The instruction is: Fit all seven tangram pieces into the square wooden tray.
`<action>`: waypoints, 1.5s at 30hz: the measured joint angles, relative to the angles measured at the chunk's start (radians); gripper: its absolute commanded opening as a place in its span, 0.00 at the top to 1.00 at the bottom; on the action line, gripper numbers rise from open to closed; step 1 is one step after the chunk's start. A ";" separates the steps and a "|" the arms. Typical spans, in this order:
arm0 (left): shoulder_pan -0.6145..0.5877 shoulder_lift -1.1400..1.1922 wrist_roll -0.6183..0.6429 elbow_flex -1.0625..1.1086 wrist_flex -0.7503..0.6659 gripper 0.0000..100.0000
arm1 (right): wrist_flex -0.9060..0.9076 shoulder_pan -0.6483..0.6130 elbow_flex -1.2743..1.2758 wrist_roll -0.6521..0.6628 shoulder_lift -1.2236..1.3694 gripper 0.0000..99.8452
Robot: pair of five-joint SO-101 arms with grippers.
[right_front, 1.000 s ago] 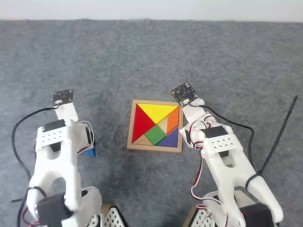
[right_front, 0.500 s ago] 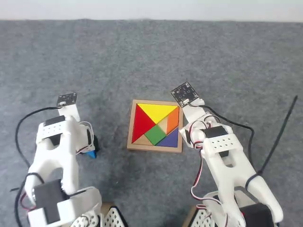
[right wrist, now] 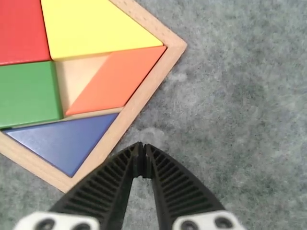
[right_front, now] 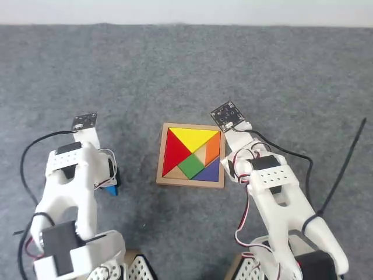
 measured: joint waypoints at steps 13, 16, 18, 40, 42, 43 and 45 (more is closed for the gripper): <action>0.025 -0.190 0.002 0.000 0.084 0.90 | 0.000 0.000 0.000 0.000 0.000 0.99; 0.061 -0.272 0.000 0.000 0.127 0.90 | 0.000 0.000 0.000 0.000 0.000 0.99; 0.069 -0.315 0.000 0.000 0.137 0.89 | 0.000 0.000 0.000 0.000 0.000 0.99; -0.026 -0.025 -0.081 -0.005 0.052 0.83 | 0.000 0.000 0.000 0.000 0.000 0.99; -0.034 0.002 -0.083 -0.005 0.051 0.83 | 0.000 0.000 0.000 0.000 0.000 0.99; -0.034 0.006 -0.083 -0.011 0.051 0.83 | 0.000 0.000 0.000 0.000 0.000 0.99; -0.032 0.011 -0.086 -0.017 0.051 0.83 | 0.000 0.000 0.000 0.000 0.000 0.99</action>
